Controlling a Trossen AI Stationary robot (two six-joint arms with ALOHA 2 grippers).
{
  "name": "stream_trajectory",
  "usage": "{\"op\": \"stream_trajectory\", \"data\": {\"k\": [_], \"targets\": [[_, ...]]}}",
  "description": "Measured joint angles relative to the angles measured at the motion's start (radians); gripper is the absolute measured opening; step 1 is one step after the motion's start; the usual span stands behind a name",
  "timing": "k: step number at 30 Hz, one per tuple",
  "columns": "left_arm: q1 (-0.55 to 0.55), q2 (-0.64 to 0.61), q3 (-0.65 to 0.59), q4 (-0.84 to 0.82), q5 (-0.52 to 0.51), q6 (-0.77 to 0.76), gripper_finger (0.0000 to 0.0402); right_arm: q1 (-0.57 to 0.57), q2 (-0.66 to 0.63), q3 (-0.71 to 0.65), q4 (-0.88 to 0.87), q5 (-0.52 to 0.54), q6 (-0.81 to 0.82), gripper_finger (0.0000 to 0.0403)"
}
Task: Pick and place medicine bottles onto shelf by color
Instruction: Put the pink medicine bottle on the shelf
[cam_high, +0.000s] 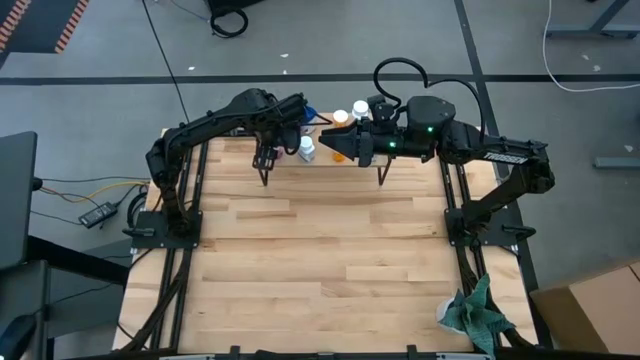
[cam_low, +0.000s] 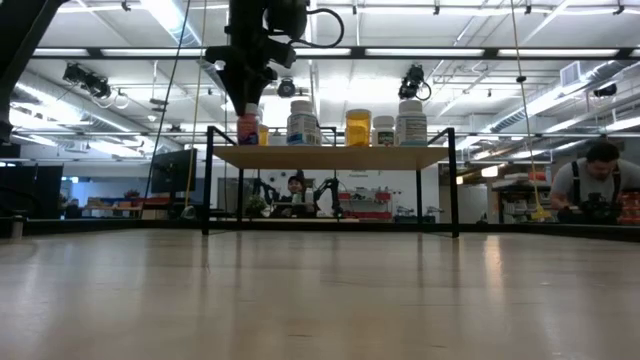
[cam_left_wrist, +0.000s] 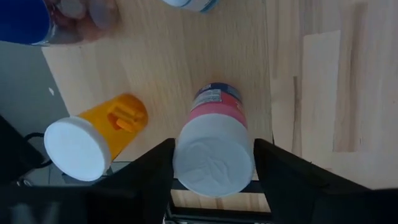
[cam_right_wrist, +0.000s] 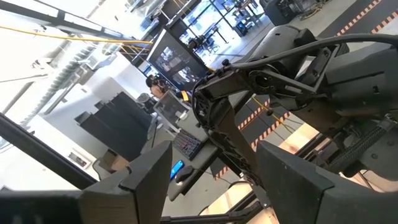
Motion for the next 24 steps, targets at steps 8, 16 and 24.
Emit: {"op": "stream_trajectory", "data": {"k": [8, 16, 24], "targets": [[0.000, 0.000, 0.000, 0.009, -0.001, -0.003, 0.0253, 0.000, 0.000, 0.000, 0.000, 0.000, 0.000, 0.0241], [0.000, 0.000, 0.000, 0.009, -0.001, -0.004, 0.0269, 0.000, 0.000, 0.000, 0.000, 0.000, 0.000, 0.0241], [0.000, 0.000, 0.000, 0.009, -0.001, -0.004, 0.0291, 0.000, 0.000, 0.000, 0.000, 0.000, 0.000, 0.0241]]}}
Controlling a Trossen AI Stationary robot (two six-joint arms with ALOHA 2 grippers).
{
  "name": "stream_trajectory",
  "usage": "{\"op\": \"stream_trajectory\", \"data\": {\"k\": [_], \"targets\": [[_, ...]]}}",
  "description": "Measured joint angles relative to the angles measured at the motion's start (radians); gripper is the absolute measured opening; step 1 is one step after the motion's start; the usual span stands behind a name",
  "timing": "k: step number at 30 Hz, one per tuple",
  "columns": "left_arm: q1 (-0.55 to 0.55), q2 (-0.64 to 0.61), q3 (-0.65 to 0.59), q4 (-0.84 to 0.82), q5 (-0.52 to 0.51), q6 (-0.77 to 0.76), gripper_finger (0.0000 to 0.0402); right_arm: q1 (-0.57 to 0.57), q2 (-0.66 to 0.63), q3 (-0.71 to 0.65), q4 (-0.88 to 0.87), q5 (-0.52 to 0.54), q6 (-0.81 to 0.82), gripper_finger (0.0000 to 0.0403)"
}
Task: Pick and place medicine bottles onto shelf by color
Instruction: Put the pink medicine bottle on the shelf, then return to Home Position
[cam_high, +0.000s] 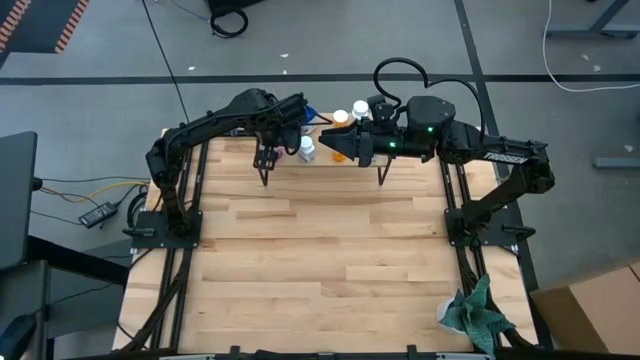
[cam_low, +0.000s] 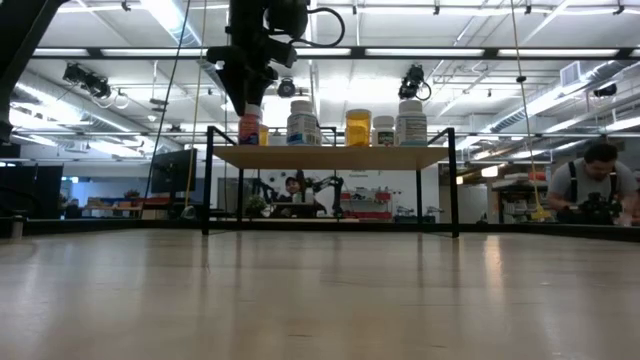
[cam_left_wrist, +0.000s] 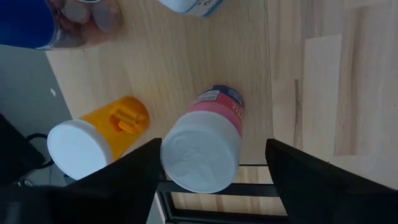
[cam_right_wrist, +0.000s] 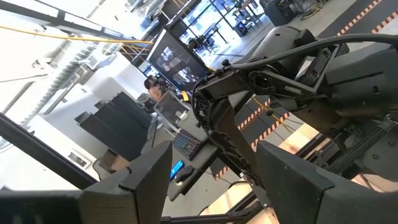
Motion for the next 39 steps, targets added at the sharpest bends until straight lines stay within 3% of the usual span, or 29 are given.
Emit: {"op": "stream_trajectory", "data": {"k": [14, 28, 34, 39], "targets": [[-0.003, 0.000, 0.000, -0.002, -0.031, -0.033, 0.0352, 0.000, 0.000, 0.000, 0.000, 0.000, 0.000, 0.0241], [-0.067, -0.010, 0.000, -0.092, -0.075, -0.231, 0.0355, -0.001, 0.000, 0.000, 0.000, 0.000, -0.034, 0.0241], [-0.125, -0.092, 0.000, -0.088, -0.077, -0.312, 0.0355, -0.001, -0.001, 0.000, 0.001, 0.001, -0.124, 0.0241], [-0.142, -0.165, 0.000, 0.010, -0.121, -0.323, 0.0355, -0.015, -0.002, 0.000, 0.002, 0.004, -0.127, 0.0241]]}}
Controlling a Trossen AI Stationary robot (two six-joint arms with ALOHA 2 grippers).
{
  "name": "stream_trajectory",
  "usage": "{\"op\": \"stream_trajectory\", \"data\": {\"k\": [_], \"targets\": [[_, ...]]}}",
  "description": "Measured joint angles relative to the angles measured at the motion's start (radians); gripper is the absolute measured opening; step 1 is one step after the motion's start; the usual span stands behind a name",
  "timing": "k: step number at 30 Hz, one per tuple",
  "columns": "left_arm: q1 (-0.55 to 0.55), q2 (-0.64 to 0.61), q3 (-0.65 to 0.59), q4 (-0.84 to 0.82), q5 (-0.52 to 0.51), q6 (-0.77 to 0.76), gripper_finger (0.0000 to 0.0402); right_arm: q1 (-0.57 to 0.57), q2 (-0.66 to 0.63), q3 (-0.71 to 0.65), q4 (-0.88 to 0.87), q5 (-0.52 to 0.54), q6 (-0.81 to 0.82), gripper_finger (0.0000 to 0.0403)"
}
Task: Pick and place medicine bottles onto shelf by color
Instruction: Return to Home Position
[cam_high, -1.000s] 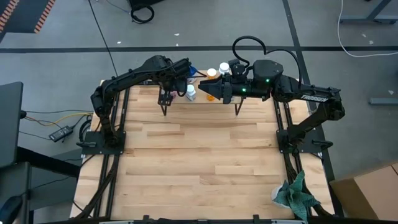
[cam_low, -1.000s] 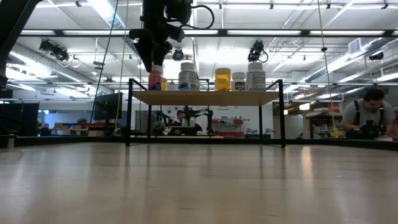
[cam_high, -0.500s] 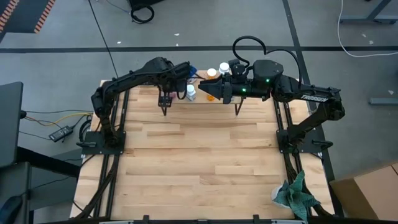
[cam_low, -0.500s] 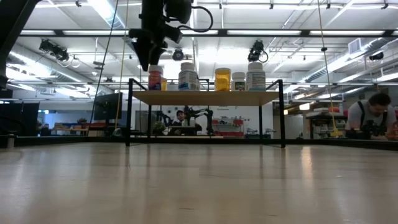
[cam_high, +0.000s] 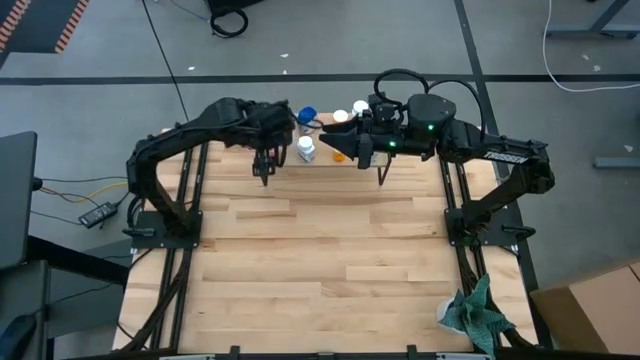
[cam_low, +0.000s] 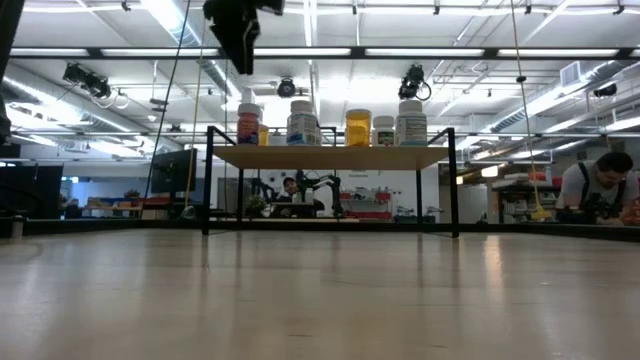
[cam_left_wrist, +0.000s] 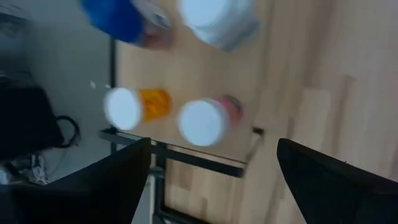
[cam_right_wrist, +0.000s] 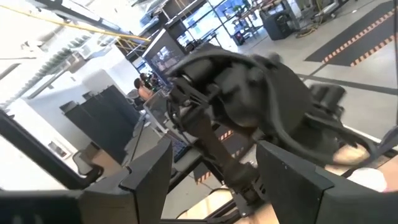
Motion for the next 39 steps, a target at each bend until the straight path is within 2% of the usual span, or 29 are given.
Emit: {"op": "stream_trajectory", "data": {"k": [4, 9, 12, 15, 19, 22, 25, 28, 31, 34, 36, 39], "targets": [[0.018, -0.029, 0.001, 0.031, -0.011, -0.018, 0.0355, -0.010, 0.000, 0.000, 0.000, 0.003, 0.001, 0.0241], [-0.001, -0.068, 0.001, 0.043, 0.017, -0.175, 0.0351, -0.013, 0.000, 0.000, -0.001, 0.003, -0.001, 0.0241], [-0.024, -0.110, 0.001, 0.156, 0.117, -0.295, 0.0341, -0.014, 0.000, 0.000, -0.003, 0.004, -0.035, 0.0241], [-0.054, -0.159, 0.001, 0.339, 0.235, -0.413, 0.0322, -0.027, -0.001, 0.000, -0.003, 0.006, -0.057, 0.0241], [-0.083, -0.220, 0.002, 0.529, 0.331, -0.483, 0.0287, -0.043, -0.024, 0.000, -0.032, 0.001, -0.085, 0.0241], [-0.091, -0.254, 0.001, 0.544, 0.354, -0.496, 0.0248, -0.050, -0.048, 0.002, -0.168, 0.001, -0.135, 0.0235], [-0.103, -0.292, -0.026, 0.555, 0.380, -0.485, 0.0188, -0.052, -0.071, 0.000, -0.316, -0.004, -0.185, 0.0215], [-0.107, -0.369, -0.153, 0.666, 0.445, -0.487, 0.0108, -0.045, -0.100, 0.000, -0.357, -0.011, -0.260, 0.0185], [-0.107, -0.494, -0.380, 0.876, 0.521, -0.550, 0.0024, -0.037, -0.140, -0.007, -0.355, -0.014, -0.298, 0.0151], [-0.107, -0.638, -0.630, 1.120, 0.529, -0.652, 0.0013, -0.038, -0.203, -0.069, -0.352, -0.013, -0.289, 0.0114], [-0.106, -0.727, -0.771, 1.261, 0.530, -0.715, 0.0013, -0.038, -0.261, -0.163, -0.315, 0.002, -0.265, 0.0091], [-0.106, -0.846, -0.944, 1.426, 0.526, -0.775, 0.0005, -0.038, -0.369, -0.365, -0.127, 0.003, -0.213, 0.0062]]}}
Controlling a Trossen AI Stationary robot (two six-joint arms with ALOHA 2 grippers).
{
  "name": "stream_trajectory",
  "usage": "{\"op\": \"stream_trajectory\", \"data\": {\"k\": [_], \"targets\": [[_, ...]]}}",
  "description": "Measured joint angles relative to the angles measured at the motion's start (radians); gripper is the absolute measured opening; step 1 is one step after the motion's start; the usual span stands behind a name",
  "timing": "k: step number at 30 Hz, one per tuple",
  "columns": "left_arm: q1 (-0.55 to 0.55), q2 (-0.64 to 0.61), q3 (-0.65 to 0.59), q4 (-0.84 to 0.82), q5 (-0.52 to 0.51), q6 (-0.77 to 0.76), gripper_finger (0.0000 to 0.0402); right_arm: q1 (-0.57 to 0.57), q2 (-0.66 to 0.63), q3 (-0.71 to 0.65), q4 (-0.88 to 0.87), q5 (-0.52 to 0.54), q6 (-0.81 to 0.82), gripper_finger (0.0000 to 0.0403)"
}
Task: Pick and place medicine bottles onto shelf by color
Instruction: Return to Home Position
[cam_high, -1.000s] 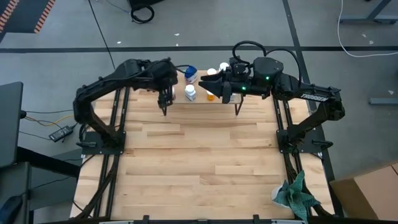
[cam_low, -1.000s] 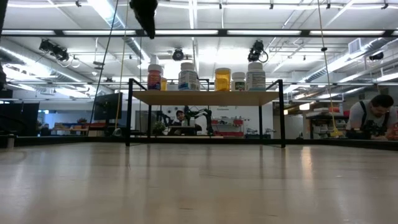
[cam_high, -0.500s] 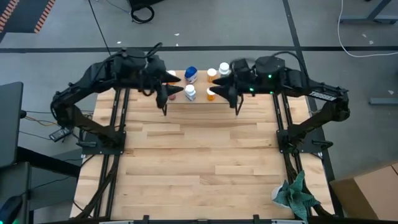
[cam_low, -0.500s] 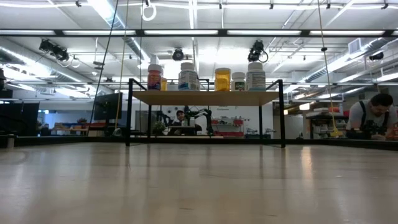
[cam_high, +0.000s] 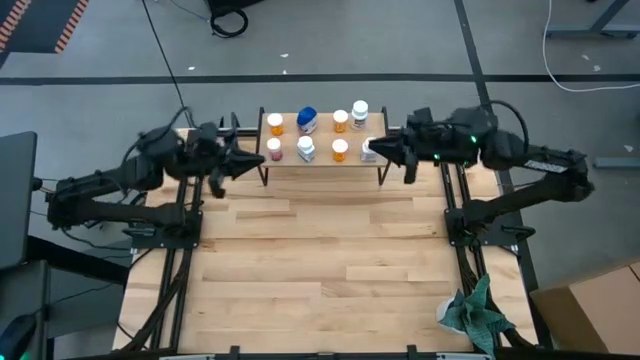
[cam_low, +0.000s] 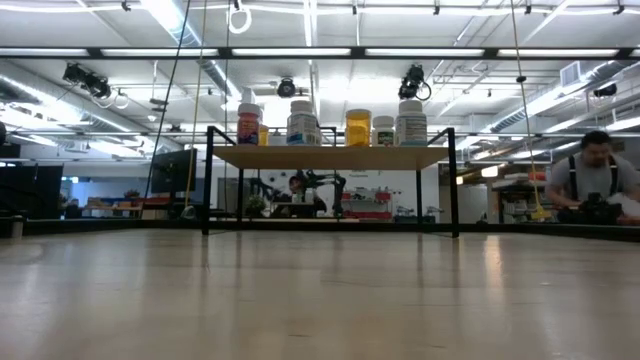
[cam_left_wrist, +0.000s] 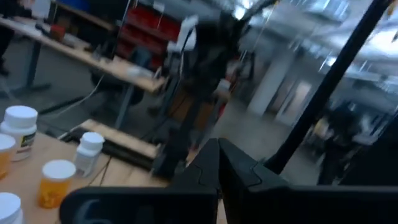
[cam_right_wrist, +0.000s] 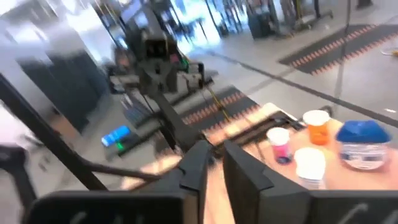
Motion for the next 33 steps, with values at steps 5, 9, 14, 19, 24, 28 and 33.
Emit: {"op": "stream_trajectory", "data": {"k": [5, 9, 14, 19, 24, 28, 33], "targets": [[0.000, -0.192, -0.199, 0.126, -0.063, -0.060, 0.0005, -0.003, -0.169, -0.379, 0.418, -0.002, 0.101, 0.0035], [0.000, -0.343, -0.362, 0.248, -0.125, -0.137, 0.0005, -0.016, -0.265, -0.622, 0.667, -0.002, 0.222, 0.0029], [0.000, -0.507, -0.527, 0.321, -0.149, -0.247, 0.0003, -0.034, -0.378, -0.811, 0.787, -0.001, 0.305, 0.0028], [0.000, -0.649, -0.658, 0.379, -0.201, -0.289, 0.0004, -0.061, -0.492, -0.926, 0.796, 0.032, 0.312, 0.0028], [0.000, -0.773, -0.833, 0.598, -0.244, -0.367, 0.0004, -0.061, -0.564, -1.092, 0.937, 0.077, 0.387, 0.0028], [0.000, -0.834, -0.966, 0.738, -0.247, -0.436, 0.0003, -0.061, -0.573, -1.241, 1.146, 0.078, 0.459, 0.0028], [0.000, -0.833, -0.971, 0.733, -0.256, -0.420, 0.0004, -0.059, -0.572, -1.335, 1.276, 0.099, 0.490, 0.0028]]}}
